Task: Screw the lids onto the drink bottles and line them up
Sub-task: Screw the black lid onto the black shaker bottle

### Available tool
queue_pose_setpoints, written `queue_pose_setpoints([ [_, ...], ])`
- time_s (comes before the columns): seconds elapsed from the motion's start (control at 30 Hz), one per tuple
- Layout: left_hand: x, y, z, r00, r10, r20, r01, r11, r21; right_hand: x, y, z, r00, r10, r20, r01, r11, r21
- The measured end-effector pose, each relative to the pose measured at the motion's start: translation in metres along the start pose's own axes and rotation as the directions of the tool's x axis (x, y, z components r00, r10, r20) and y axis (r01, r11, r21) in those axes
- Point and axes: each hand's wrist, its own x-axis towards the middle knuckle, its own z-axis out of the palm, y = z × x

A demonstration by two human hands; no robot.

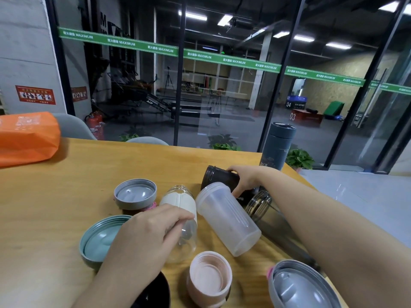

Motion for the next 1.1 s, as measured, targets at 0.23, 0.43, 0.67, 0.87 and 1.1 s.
queue_pose_setpoints([
  [0.23,0.0,0.006,-0.004,0.995,-0.095,0.023,0.095,0.995,-0.02,-0.006,0.0,-0.006,0.981,-0.034,-0.192,0.038,0.999,0.015],
  [0.43,0.004,0.01,-0.004,0.983,-0.169,0.069,0.174,0.982,-0.071,-0.022,-0.003,-0.013,0.898,-0.093,-0.43,0.104,0.995,0.001],
  [0.67,0.01,0.008,-0.008,0.96,-0.234,0.153,0.258,0.952,-0.164,-0.051,-0.011,-0.006,0.75,-0.17,-0.639,0.223,0.975,0.002],
  [0.87,0.013,0.011,-0.01,0.956,-0.162,0.246,0.195,0.974,-0.117,-0.079,-0.012,0.001,0.694,-0.194,-0.693,0.312,0.949,0.047],
  [1.1,0.003,0.013,-0.015,0.959,-0.074,0.273,0.097,0.993,-0.074,-0.112,-0.013,0.015,0.679,-0.229,-0.697,0.355,0.934,0.038],
])
